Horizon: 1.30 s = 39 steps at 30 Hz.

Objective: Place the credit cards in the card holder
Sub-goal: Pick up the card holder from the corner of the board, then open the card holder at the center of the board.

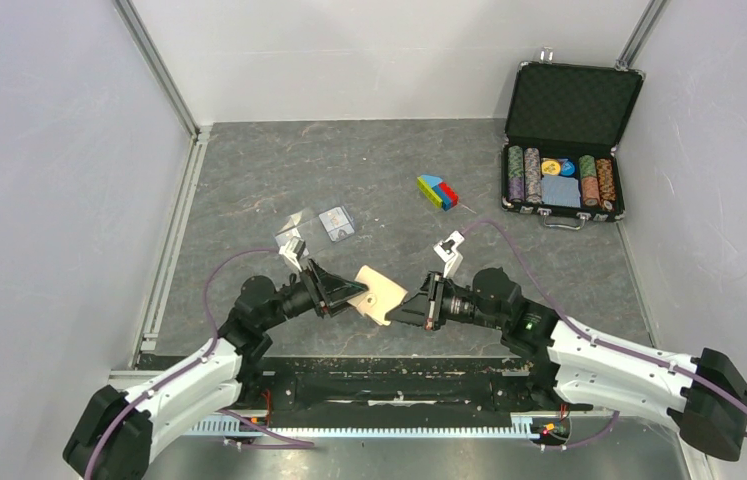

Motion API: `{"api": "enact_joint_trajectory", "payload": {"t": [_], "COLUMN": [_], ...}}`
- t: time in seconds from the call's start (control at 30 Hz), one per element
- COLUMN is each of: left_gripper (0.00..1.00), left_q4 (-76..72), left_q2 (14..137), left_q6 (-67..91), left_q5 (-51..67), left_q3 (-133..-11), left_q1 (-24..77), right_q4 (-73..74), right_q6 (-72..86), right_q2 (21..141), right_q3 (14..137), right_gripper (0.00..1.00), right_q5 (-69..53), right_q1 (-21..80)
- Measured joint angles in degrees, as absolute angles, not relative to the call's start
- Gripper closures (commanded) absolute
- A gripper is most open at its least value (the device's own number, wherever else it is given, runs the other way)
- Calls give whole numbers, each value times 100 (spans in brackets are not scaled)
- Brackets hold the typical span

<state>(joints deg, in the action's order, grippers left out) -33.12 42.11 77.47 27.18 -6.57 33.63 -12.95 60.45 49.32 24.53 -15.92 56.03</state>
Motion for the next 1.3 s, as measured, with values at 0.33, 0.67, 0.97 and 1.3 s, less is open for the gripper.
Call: {"api": "enact_joint_trajectory", "payload": {"t": [0.33, 0.67, 0.97, 1.3], "left_gripper": [98, 98, 98, 98], "left_q4": [-3800, -1588, 1, 1592], "left_q2": [4687, 4274, 5068, 5157], "left_q6": [7762, 6617, 5478, 4359], "left_q5": [3020, 3426, 4416, 4318], "left_q3": [-799, -2021, -3061, -3798], "left_q1": [3358, 3363, 3474, 3728], "right_q4": [-1212, 840, 1610, 711], "right_q6": [5979, 4718, 3647, 4058], "right_q2": [5019, 4316, 4768, 4646], "right_q3": [2440, 2674, 3607, 3487], "right_gripper": [40, 2, 4, 2], "right_q5": [-1619, -1015, -2296, -3485], "right_q1": [5603, 5299, 5087, 5065]}}
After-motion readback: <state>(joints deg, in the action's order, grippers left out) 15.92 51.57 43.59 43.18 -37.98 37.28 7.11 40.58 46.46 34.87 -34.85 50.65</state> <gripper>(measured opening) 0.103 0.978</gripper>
